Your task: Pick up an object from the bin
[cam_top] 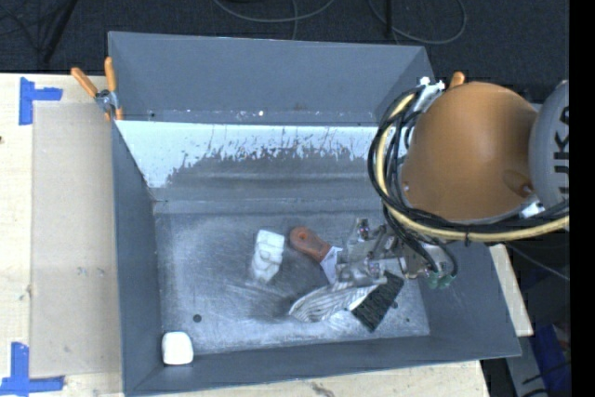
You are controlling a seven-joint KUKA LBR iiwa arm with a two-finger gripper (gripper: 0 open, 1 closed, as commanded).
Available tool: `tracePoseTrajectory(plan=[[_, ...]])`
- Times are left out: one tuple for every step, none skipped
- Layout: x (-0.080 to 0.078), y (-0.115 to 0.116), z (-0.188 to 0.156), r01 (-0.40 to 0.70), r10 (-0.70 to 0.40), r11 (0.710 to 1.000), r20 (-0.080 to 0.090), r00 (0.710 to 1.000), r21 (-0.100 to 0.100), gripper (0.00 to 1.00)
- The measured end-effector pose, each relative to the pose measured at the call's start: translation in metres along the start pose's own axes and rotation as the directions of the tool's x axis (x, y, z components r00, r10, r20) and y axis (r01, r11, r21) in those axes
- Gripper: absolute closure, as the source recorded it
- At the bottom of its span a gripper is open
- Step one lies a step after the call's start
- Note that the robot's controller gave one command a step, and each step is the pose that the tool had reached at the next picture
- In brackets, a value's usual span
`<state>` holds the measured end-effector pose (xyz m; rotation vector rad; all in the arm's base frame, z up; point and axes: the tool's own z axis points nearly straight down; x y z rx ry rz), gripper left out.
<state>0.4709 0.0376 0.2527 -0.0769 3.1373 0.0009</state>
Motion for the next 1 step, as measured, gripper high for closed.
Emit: tracePoseTrajectory(plan=[[0.0001, -0.0024, 0.0019, -0.005, 0.005, 1.0, -0.001, 1.0, 0.001, 1.0]])
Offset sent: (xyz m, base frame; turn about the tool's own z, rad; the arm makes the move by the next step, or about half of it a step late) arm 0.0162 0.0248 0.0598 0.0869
